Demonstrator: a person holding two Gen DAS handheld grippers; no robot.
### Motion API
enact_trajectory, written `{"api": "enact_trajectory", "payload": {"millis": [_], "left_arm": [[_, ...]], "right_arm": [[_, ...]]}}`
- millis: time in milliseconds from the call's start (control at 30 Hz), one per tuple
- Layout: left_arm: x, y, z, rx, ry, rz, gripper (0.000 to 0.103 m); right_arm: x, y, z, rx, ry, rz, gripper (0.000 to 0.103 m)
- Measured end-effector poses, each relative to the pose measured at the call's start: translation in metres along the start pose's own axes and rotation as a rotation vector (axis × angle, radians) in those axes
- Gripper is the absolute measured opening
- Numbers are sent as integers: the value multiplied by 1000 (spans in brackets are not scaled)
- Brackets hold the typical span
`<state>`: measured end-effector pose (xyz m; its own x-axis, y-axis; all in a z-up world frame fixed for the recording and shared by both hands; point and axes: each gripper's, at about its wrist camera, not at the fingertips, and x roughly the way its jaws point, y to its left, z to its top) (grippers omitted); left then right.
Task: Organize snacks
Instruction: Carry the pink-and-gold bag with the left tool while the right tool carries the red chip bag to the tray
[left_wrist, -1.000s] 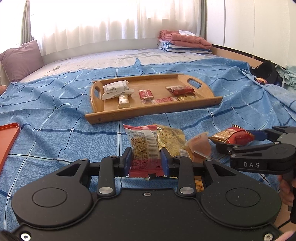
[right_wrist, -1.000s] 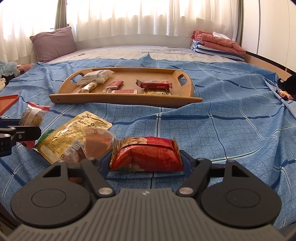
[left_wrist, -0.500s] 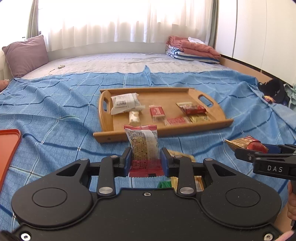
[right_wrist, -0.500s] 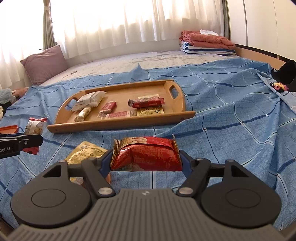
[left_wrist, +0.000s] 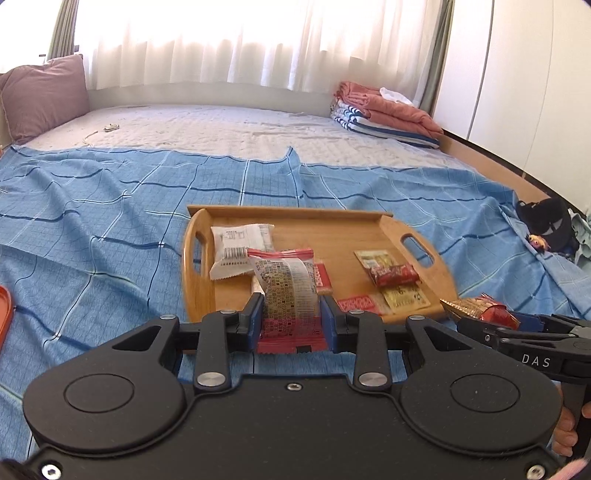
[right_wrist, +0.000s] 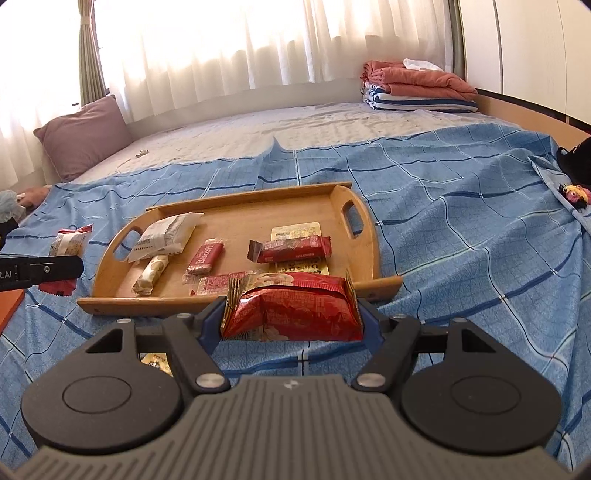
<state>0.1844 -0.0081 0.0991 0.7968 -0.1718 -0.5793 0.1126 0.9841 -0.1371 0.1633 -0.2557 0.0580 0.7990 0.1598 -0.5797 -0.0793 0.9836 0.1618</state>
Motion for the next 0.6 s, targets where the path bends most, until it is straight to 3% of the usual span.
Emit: {"api": "enact_trajectory", "payload": {"millis": [400,600], "left_arm": [[82,2,49,-28,53,-84,31],[131,-3,63,-25,95,-68,31]], "right_arm": [[67,-8,61,5,33,-21,73],[113,-15,76,28,77,-54,73]]}}
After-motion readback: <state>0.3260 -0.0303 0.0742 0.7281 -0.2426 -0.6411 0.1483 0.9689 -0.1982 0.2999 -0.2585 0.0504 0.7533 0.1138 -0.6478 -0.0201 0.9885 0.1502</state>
